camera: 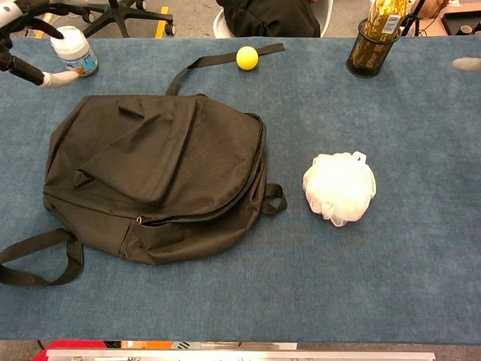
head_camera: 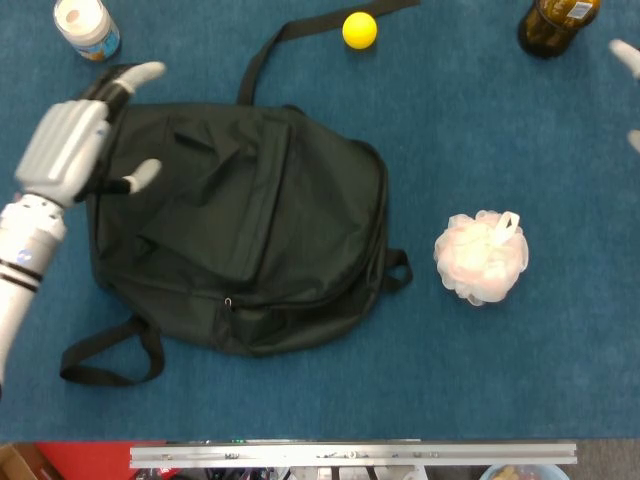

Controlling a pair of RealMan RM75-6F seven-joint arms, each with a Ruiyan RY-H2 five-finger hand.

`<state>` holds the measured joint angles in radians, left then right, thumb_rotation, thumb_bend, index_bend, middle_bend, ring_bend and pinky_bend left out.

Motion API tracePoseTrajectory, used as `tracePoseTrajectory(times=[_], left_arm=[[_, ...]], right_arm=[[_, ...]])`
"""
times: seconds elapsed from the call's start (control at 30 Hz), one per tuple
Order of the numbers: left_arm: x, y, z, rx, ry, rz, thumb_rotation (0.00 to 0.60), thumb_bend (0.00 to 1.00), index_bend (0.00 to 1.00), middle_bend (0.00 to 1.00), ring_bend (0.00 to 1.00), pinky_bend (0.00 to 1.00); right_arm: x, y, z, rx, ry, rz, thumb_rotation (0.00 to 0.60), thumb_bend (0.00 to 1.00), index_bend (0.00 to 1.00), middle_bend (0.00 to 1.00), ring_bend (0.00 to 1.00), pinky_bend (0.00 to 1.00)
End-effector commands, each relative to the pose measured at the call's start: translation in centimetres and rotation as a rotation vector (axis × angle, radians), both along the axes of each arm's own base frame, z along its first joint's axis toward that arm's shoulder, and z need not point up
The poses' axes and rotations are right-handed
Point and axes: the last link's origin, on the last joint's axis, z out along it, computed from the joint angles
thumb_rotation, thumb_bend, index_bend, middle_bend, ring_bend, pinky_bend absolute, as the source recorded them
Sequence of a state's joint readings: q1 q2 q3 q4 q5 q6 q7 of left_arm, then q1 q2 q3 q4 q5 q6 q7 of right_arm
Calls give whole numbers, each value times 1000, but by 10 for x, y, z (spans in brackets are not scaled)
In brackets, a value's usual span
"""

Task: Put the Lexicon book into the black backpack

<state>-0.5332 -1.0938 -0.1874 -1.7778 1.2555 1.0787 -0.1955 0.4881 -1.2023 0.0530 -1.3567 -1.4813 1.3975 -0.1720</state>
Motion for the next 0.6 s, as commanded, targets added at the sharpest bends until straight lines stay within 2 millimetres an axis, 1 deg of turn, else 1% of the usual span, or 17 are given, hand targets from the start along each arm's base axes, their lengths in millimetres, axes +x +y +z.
tracePoseTrajectory(times=[0.03,0.17,0.3,0.4,0.5,0.6], left_arm=[[-24,-10,6,72,54,13,600,261,146,148,99,200],[-48,-22,12,148,122,33,600,261,190,155,103,200],[-70,-36,18,219,186,74,600,261,217,161,112,200],[-88,-51,20,248,229,119,600,261,235,166,121,200],[-100,-65,21,256,253,161,600,261,241,166,122,200],[-109,-78,21,257,257,197,600,261,241,166,122,200]], right_arm=[[-19,20,10,-12,-5,-89,600,110,322,399,229,394],[-38,42,19,-44,-26,-164,600,139,410,448,282,440],[-53,61,27,-91,-33,-206,600,146,463,485,312,449],[-65,78,29,-117,-52,-259,600,148,490,498,322,453],[-72,89,30,-134,-75,-295,600,148,512,512,335,461],[-77,96,30,-140,-91,-319,600,149,532,525,344,464]])
